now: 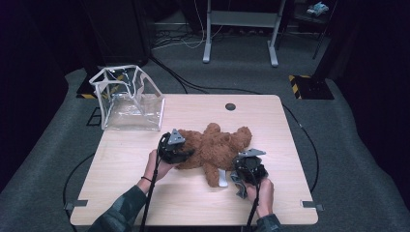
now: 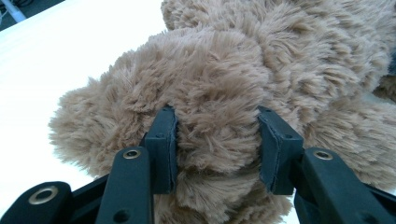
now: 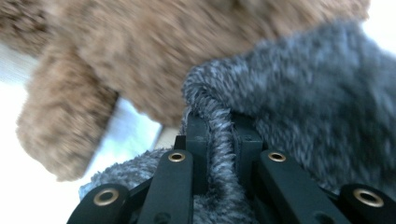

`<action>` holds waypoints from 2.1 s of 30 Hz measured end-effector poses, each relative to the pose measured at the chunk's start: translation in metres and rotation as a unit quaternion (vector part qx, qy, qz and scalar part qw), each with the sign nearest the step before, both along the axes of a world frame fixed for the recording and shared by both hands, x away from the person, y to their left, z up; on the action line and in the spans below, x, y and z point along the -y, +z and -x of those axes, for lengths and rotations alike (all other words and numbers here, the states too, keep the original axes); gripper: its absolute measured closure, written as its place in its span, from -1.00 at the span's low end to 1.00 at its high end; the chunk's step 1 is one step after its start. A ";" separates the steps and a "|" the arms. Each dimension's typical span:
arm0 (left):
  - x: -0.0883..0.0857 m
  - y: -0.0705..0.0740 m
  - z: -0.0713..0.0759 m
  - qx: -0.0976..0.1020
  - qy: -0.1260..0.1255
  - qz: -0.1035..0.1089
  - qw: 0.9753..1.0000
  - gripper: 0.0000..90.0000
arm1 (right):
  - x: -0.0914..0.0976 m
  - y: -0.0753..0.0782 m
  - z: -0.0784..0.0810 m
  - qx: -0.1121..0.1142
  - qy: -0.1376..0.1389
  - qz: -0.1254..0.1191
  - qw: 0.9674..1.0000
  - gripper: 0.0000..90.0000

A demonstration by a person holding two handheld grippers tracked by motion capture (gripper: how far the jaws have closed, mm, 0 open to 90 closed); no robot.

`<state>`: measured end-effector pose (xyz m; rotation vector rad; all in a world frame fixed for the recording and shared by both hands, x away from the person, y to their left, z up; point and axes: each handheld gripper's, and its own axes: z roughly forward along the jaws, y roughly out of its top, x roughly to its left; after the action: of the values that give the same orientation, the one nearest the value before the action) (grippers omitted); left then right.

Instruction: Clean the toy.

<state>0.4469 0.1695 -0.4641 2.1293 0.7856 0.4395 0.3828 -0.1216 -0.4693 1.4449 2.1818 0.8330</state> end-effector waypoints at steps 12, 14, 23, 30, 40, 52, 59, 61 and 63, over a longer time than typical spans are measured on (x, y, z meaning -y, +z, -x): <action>0.000 0.000 0.000 0.001 -0.002 -0.003 1.000 0.21 | 0.022 -0.001 0.007 -0.005 -0.002 -0.003 1.000 0.62; 0.000 0.001 0.000 -0.001 -0.002 -0.005 1.000 0.21 | 0.017 0.004 0.008 0.006 -0.001 0.011 1.000 0.17; 0.000 0.001 0.000 0.001 -0.001 -0.008 1.000 0.21 | 0.013 -0.002 -0.009 -0.028 -0.006 0.020 0.999 -0.02; 0.001 0.001 0.000 0.000 0.002 -0.008 1.000 0.21 | 0.006 0.017 0.009 0.041 -0.005 0.024 0.999 0.61; 0.002 0.002 0.001 -0.001 0.007 -0.013 1.000 0.21 | -0.001 0.001 0.013 0.014 0.003 0.065 0.998 0.65; 0.003 0.002 0.000 -0.003 0.011 -0.011 1.000 0.21 | 0.012 0.025 0.030 0.021 -0.006 0.057 0.998 0.65; 0.004 0.002 0.000 -0.001 0.015 -0.011 1.000 0.20 | -0.018 0.024 0.005 0.029 0.015 0.039 0.999 0.64; 0.004 0.002 0.000 0.001 0.015 -0.012 1.000 0.20 | -0.019 0.015 0.003 0.022 0.012 0.038 0.999 0.64; 0.003 0.002 0.001 -0.003 0.013 -0.013 1.000 0.20 | -0.015 0.006 0.002 0.013 0.010 0.051 0.999 0.65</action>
<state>0.4463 0.1663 -0.4617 2.1463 0.8161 0.4604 0.3804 -0.1068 -0.4629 1.3577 2.1894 0.7315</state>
